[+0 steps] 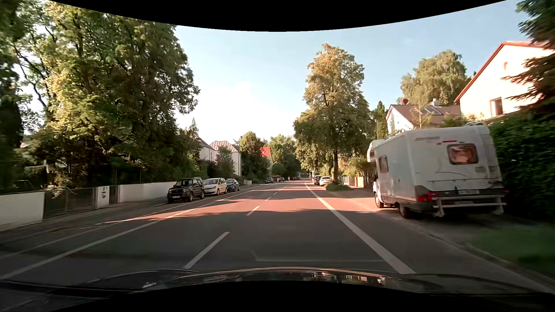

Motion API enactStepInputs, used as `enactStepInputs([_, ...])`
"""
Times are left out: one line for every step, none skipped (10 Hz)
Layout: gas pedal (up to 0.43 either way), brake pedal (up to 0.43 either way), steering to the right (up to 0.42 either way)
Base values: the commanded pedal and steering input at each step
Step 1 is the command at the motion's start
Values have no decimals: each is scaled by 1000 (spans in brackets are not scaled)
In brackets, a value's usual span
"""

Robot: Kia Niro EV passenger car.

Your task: Follow the waypoints while adhering to traffic rules and regulations

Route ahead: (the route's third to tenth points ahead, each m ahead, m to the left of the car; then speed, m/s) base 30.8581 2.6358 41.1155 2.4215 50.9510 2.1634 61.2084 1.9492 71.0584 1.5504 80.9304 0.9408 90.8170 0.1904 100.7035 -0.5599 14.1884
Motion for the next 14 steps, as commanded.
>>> enactStepInputs([169, 6, 1])
enactStepInputs([169, 6, 2])
enactStepInputs([169, 6, 2])
enactStepInputs([169, 6, 2])
enactStepInputs([169, 6, 2])
enactStepInputs([169, 6, 2])
enactStepInputs([169, 6, 2])
enactStepInputs([169, 6, 2])
enactStepInputs([169, 6, 2])
enactStepInputs([169, 6, 2])
enactStepInputs([169, 6, 2])
enactStepInputs([169, 6, 2])
enactStepInputs([169, 6, 1])
enactStepInputs([169, 6, 1])
